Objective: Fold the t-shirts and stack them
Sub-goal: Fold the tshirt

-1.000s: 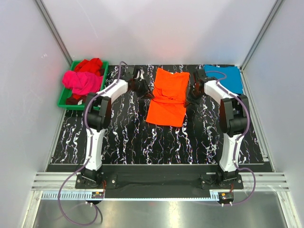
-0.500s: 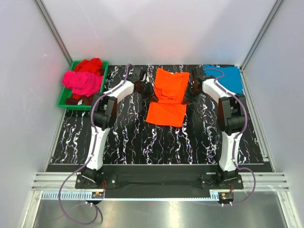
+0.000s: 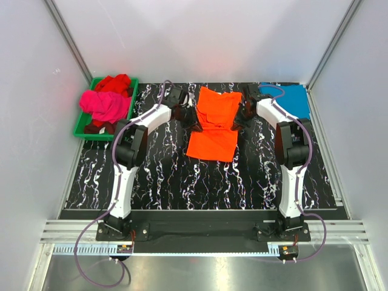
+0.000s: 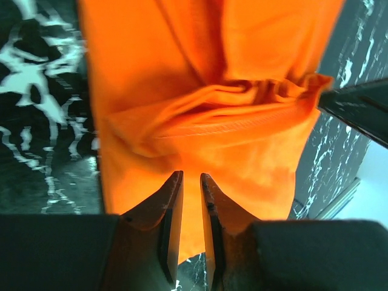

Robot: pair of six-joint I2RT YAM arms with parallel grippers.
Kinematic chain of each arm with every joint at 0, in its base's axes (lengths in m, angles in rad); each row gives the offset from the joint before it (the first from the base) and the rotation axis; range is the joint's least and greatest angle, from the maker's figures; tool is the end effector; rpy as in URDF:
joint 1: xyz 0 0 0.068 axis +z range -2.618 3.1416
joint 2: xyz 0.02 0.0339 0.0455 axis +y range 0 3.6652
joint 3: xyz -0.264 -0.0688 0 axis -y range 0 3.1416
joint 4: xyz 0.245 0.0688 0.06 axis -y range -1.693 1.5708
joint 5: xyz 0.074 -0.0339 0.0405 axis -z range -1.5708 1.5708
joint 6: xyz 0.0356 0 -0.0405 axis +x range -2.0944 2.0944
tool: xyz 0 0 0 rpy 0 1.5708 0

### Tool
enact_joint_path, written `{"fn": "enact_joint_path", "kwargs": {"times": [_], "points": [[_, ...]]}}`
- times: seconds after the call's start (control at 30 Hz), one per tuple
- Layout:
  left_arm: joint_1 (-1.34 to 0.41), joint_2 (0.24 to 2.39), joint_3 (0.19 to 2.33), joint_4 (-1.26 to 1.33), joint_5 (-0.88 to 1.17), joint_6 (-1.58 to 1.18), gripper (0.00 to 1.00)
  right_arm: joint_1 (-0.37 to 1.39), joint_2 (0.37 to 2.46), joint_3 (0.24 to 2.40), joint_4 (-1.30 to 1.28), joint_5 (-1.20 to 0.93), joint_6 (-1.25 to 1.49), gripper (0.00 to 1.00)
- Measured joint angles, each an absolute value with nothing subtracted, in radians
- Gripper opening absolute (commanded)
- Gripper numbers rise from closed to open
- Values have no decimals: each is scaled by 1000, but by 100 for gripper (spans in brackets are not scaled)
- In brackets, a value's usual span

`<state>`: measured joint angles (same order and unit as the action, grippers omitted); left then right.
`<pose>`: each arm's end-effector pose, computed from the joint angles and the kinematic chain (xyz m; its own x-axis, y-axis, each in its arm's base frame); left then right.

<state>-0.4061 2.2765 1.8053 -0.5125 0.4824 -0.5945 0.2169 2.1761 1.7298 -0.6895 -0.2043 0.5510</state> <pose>0.4484 -0.2108 0.1688 -0.9618 -0.1265 -0.2426 0.0571 0.7743 -0.6302 0.4506 0.1067 0.1802 -0.9086 0.3247 -0.2627 0.2130 0.9012 0.3774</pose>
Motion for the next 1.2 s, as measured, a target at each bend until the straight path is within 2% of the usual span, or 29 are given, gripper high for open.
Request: {"fn": "enact_joint_path", "kwargs": {"times": [1.2], "points": [[-408, 2353, 1997, -545, 319, -530, 26, 217, 2193, 1787, -711, -166, 550, 11]]}}
